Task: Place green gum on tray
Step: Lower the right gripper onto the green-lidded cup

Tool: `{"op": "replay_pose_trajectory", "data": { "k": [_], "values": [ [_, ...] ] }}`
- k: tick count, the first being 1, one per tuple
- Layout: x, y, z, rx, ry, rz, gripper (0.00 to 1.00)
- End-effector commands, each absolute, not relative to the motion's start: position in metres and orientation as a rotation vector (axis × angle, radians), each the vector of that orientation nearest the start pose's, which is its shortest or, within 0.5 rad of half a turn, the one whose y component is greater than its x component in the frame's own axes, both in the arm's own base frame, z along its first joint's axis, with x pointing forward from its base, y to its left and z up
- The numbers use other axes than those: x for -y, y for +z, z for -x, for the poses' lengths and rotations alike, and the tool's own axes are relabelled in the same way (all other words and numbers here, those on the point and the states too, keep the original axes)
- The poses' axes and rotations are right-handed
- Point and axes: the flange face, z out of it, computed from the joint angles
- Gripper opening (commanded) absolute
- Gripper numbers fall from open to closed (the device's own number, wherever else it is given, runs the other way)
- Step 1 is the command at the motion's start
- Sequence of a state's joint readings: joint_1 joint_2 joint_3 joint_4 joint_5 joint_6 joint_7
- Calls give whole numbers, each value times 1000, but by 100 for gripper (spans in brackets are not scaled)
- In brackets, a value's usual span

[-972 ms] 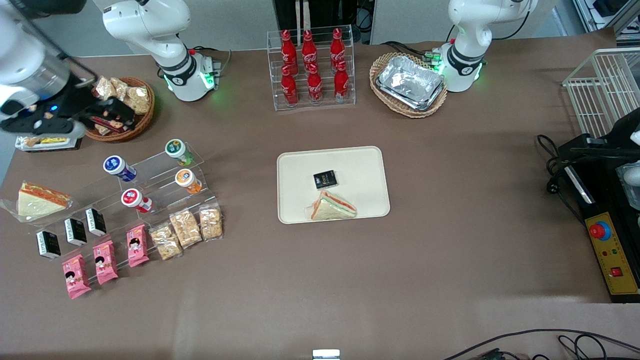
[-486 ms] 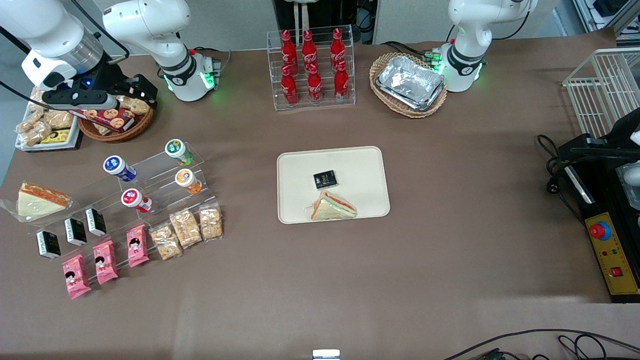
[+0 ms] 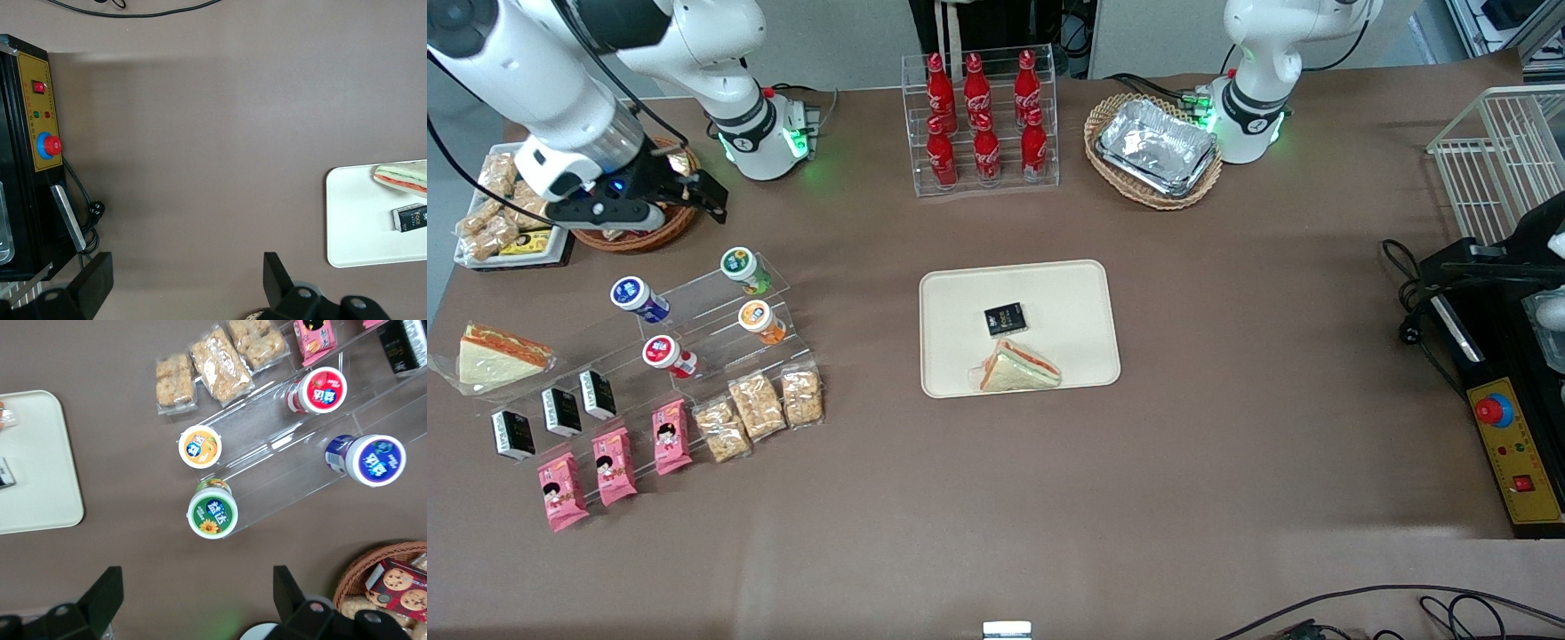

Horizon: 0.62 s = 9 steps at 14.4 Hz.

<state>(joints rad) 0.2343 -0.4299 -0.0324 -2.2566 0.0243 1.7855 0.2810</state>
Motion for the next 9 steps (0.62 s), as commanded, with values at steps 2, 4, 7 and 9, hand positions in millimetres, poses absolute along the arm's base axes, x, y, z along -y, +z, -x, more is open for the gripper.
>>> {"op": "replay_pose_trajectory", "data": {
  "k": [2,4,7,9],
  "values": [
    [-85,474,-422,-161,122,3105,100],
    [-83,455,-423,-173,102,3102,100],
    [-82,428,-418,-178,78,3100,100],
    [-82,416,-422,-178,86,3103,100]
  ]
}}
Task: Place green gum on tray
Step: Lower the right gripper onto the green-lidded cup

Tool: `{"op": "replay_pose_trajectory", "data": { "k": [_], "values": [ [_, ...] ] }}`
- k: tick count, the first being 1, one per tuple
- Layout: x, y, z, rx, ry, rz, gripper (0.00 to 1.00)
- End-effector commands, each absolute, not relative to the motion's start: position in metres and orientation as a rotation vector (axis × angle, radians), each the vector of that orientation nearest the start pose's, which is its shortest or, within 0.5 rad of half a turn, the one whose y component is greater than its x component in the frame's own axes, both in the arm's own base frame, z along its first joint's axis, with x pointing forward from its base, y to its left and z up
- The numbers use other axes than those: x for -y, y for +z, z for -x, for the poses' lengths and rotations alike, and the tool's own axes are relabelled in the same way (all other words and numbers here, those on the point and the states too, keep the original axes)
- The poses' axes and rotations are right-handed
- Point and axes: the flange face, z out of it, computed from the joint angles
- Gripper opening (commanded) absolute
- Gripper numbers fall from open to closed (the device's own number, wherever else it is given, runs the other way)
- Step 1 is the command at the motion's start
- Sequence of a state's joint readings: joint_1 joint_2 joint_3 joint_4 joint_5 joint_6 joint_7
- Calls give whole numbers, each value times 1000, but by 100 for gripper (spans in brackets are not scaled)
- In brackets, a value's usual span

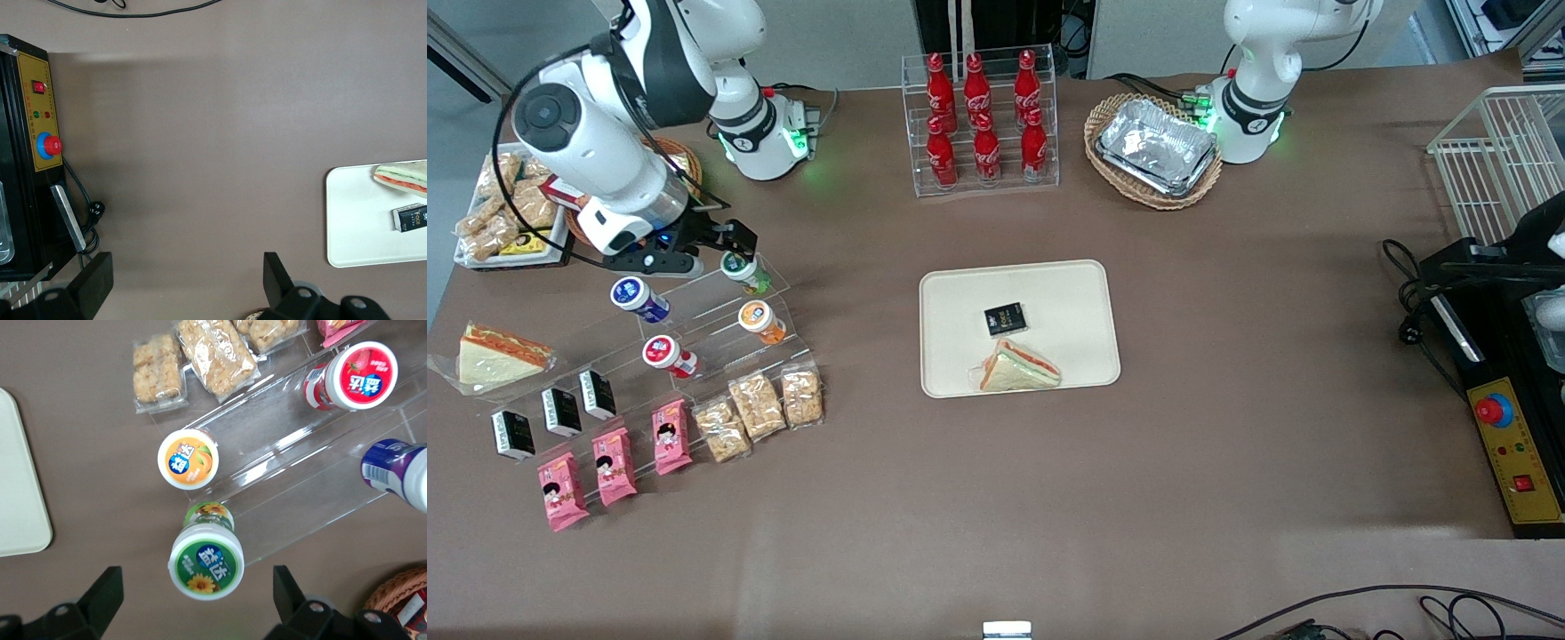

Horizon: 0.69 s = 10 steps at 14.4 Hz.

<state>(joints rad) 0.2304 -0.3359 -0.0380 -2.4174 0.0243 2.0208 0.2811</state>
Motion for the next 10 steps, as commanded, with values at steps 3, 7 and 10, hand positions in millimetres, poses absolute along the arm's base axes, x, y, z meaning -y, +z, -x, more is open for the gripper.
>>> {"op": "replay_pose_trajectory", "data": {
  "k": [3,7,10],
  "values": [
    [-79,400,-423,-182,111,3106,100],
    [-80,392,-421,-183,134,3110,100],
    [-79,382,-417,-182,146,3112,100]
  ]
}}
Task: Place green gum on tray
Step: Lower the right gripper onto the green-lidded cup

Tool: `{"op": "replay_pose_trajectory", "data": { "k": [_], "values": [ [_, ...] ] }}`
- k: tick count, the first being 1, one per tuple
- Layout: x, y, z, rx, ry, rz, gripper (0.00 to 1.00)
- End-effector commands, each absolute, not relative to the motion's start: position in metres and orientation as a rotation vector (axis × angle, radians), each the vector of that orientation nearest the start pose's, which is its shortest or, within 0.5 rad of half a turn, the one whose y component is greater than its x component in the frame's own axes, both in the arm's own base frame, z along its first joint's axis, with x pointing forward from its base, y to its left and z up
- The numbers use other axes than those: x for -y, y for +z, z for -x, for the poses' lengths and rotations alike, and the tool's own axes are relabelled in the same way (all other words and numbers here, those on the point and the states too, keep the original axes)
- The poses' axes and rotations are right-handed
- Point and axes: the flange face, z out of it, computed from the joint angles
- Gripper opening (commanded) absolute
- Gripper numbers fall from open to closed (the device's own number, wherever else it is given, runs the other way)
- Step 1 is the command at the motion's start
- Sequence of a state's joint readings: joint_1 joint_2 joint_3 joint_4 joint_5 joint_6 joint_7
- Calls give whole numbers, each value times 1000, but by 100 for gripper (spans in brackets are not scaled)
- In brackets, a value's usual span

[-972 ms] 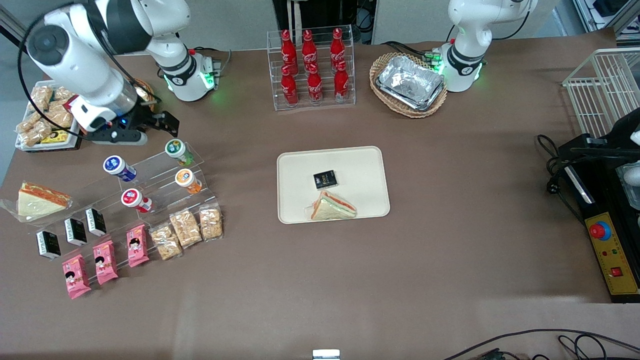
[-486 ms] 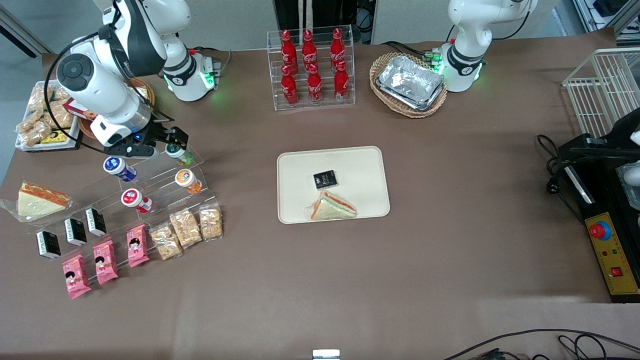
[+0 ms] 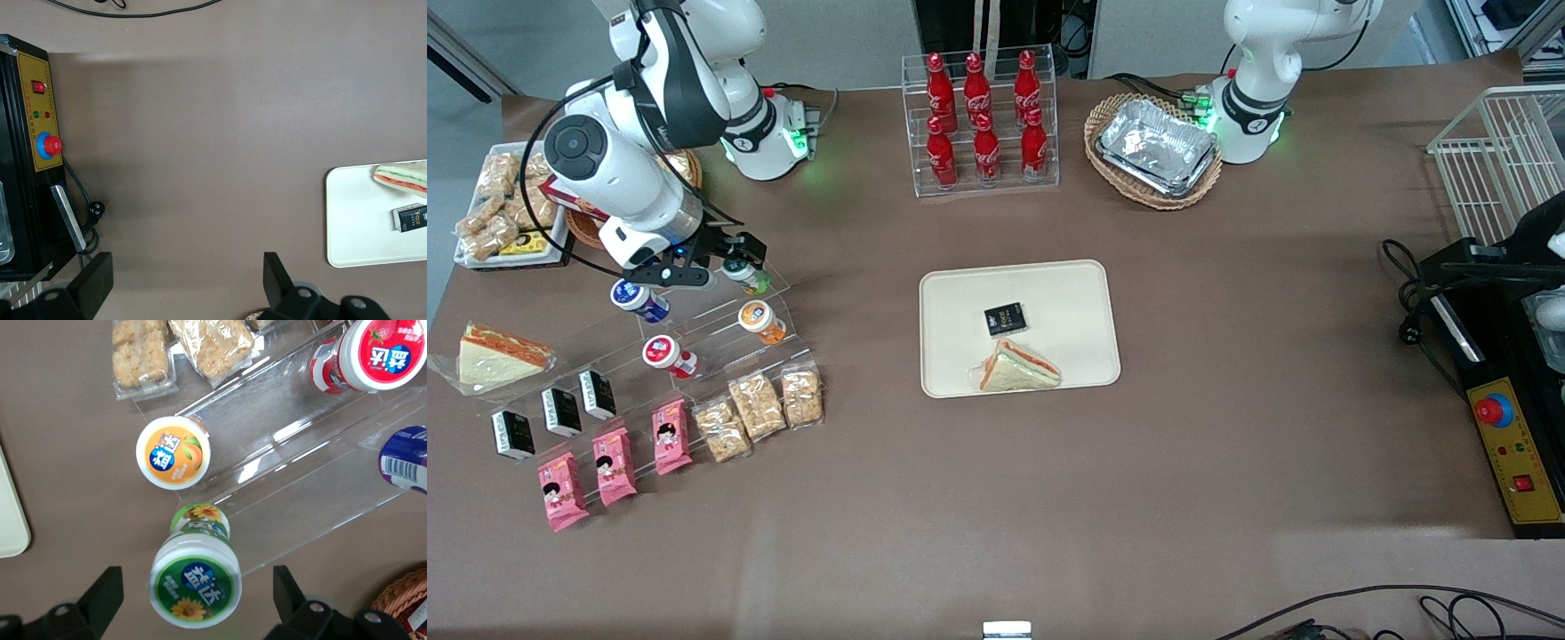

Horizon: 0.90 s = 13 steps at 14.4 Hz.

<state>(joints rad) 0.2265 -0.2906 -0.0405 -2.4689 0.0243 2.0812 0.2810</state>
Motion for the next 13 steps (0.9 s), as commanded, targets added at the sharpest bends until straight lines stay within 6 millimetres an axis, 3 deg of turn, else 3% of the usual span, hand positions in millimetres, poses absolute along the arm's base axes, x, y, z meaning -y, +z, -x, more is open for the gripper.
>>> {"op": "replay_pose_trajectory", "data": {
  "k": [1,13],
  "values": [
    [-79,381,-415,-184,146,3112,100],
    [-87,379,-409,-267,150,3110,100]
  ]
}}
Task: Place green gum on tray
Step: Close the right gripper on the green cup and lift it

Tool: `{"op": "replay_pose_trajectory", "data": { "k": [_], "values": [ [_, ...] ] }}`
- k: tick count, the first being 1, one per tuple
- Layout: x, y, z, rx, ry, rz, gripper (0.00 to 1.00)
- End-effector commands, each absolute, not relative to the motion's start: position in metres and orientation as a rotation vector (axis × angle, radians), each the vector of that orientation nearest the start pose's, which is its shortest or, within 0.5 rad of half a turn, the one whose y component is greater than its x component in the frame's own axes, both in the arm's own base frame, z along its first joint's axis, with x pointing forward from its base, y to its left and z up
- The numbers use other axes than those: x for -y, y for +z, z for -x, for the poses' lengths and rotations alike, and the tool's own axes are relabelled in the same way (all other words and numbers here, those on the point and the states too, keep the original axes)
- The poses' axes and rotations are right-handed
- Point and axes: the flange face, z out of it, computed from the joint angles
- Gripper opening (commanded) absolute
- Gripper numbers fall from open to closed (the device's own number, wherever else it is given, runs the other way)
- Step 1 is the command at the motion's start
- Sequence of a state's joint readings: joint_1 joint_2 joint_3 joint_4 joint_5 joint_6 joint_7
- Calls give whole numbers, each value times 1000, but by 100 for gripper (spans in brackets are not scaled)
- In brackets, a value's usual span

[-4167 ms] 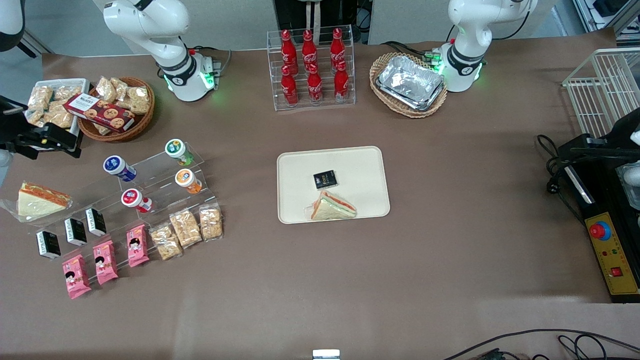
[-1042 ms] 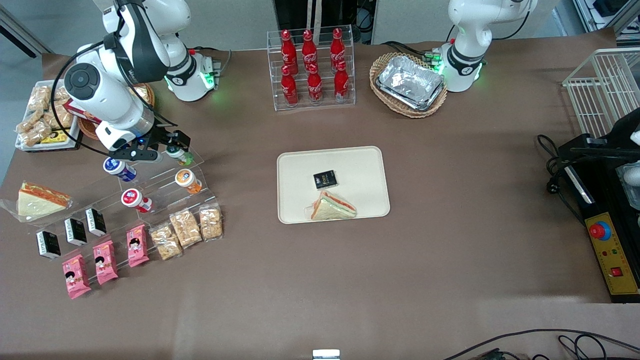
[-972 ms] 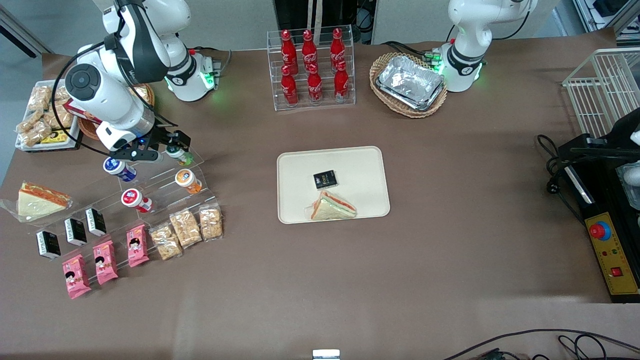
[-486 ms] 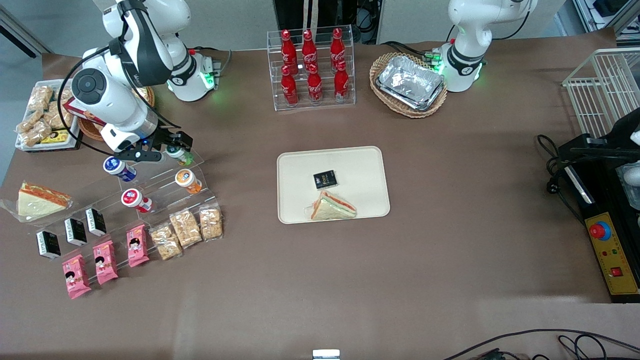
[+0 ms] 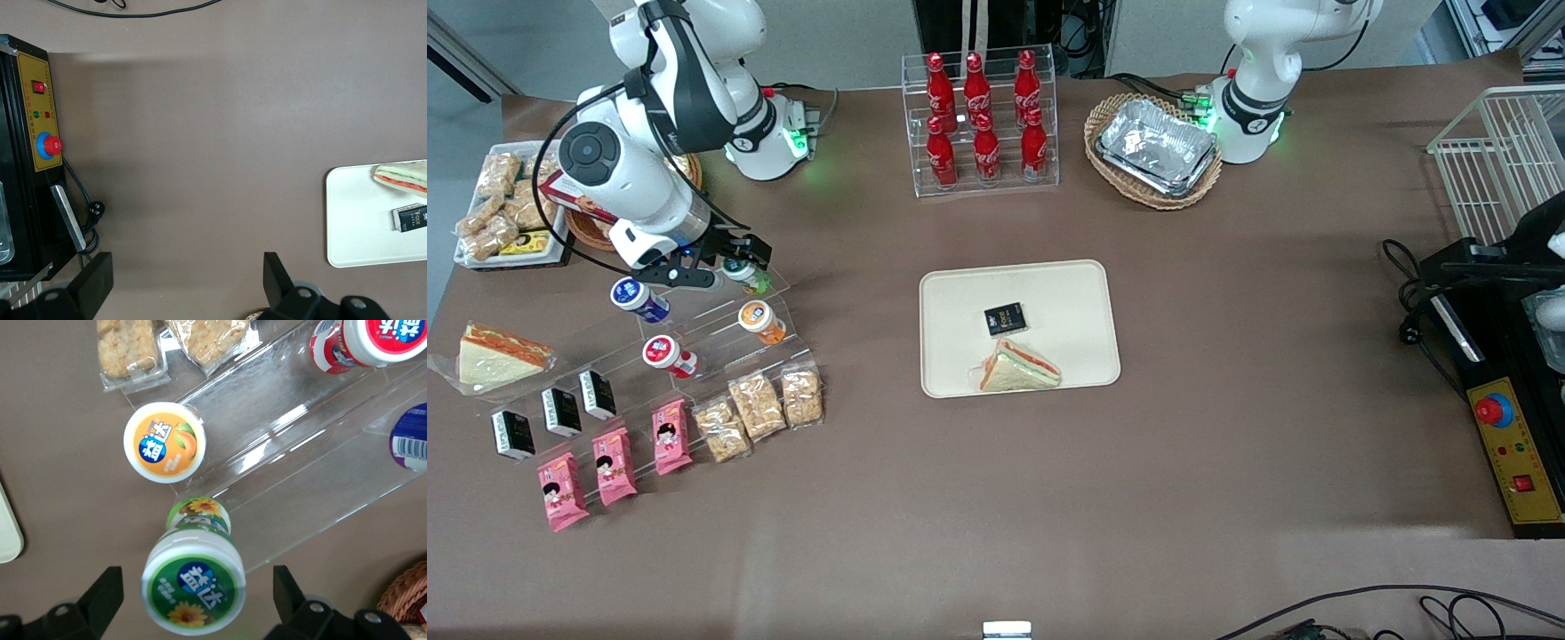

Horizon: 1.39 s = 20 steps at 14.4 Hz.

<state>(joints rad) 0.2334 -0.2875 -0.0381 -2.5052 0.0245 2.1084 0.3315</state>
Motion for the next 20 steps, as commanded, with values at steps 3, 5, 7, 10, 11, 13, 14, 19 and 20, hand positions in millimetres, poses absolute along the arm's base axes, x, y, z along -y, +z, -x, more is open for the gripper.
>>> {"op": "replay_pose_trajectory", "data": {
  "k": [3,5,7,10,11,13,14,19,20],
  "values": [
    [-86,373,-402,-271,122,3106,100],
    [-85,372,-401,-272,123,3105,99],
    [-84,370,-401,-279,121,3104,95],
    [-84,370,-399,-301,133,3084,84],
    [-85,370,-399,-308,138,3075,78],
    [-85,372,-395,-299,169,3078,59],
    [-85,374,-395,-299,172,3078,51],
    [-86,394,-404,-288,128,3064,40],
    [-87,409,-410,-280,124,3063,39]
  ]
}}
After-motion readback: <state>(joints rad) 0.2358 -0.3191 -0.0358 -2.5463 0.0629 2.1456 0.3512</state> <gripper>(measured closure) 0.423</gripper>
